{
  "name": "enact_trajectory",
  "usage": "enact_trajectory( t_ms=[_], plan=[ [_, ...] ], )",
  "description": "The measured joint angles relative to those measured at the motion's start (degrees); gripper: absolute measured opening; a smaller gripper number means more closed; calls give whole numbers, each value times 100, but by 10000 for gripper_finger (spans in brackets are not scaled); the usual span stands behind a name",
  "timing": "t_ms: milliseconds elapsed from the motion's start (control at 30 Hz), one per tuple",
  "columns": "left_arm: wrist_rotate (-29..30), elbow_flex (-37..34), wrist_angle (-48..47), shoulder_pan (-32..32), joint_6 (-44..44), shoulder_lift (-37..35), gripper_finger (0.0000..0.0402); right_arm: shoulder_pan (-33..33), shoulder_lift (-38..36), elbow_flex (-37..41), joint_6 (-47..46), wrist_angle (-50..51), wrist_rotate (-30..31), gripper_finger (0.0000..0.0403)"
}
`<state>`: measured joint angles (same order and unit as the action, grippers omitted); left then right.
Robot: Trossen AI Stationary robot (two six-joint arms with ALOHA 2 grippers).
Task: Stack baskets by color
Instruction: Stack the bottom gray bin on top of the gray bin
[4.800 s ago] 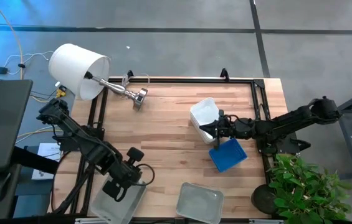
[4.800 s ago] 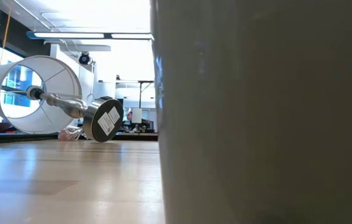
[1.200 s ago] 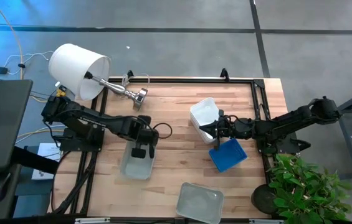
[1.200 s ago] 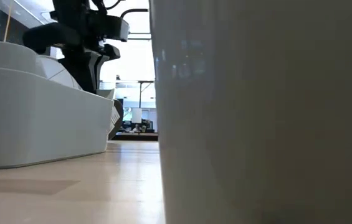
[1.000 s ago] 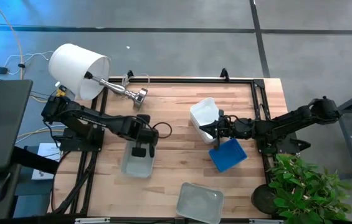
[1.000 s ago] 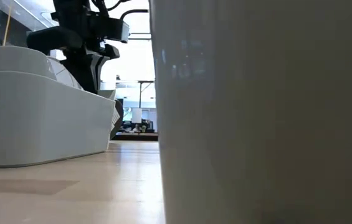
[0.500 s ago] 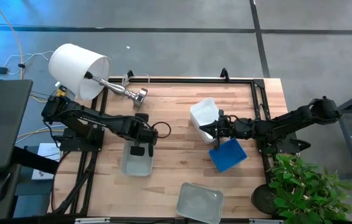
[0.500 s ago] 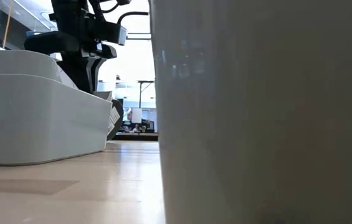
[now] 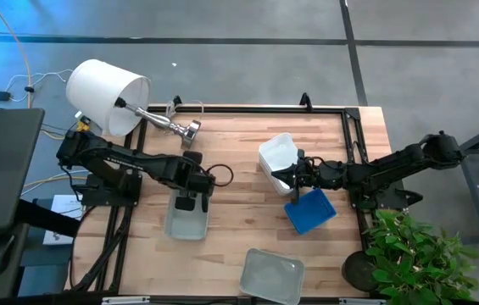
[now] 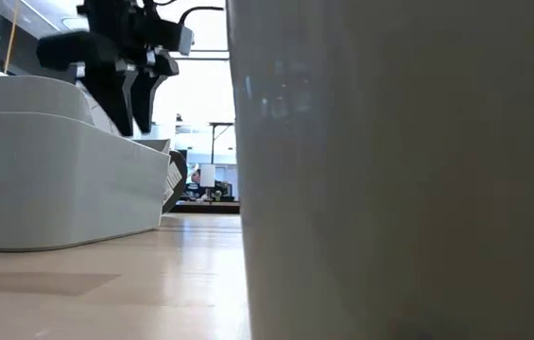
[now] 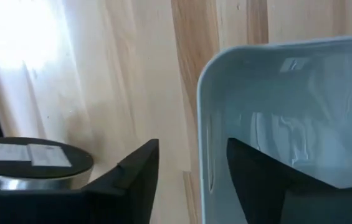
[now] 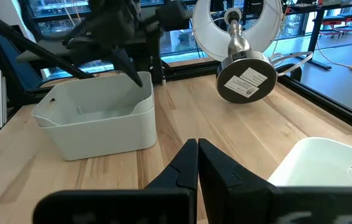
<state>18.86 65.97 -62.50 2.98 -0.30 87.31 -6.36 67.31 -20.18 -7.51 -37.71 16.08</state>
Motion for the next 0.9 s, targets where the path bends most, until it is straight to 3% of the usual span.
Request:
enact_trajectory(
  t_ms=[267, 433, 633, 900],
  plan=[
    [-10, 906, -418, 0, -10, -239, 184, 1, 2, 0, -2, 2, -2, 0],
    [26, 695, 377, 0, 17, -1099, 184, 0, 2, 0, -46, 58, -4, 0],
    [-127, -398, 2525, 13, 98, -2607, 184, 1, 2, 0, -17, 38, -7, 0],
    [-635, -2805, 5990, 24, 223, -4198, 184, -1, 2, -2, 18, -229, -13, 0]
  ],
)
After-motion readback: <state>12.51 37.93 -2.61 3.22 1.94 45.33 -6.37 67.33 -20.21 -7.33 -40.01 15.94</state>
